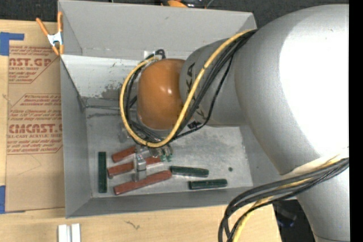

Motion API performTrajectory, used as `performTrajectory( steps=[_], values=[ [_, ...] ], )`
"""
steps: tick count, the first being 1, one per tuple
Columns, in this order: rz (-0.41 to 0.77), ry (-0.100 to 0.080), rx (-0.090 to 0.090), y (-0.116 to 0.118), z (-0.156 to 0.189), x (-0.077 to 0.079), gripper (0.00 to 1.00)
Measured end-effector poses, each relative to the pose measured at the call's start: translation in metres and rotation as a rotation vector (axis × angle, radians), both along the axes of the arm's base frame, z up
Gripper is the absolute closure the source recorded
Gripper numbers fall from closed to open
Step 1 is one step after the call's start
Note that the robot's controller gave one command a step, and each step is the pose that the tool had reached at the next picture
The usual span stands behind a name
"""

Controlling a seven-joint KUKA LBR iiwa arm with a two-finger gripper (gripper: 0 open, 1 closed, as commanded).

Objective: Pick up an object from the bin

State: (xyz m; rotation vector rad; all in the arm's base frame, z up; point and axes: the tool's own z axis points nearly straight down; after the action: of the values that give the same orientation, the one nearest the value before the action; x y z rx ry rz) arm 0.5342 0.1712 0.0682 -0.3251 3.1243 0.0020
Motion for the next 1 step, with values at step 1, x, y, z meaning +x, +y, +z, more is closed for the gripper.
performTrajectory(
  steps=[1],
  values=[
    [0.000,-0.001,0.001,0.0003,0.0001,0.0002,1.00]
  ],
)
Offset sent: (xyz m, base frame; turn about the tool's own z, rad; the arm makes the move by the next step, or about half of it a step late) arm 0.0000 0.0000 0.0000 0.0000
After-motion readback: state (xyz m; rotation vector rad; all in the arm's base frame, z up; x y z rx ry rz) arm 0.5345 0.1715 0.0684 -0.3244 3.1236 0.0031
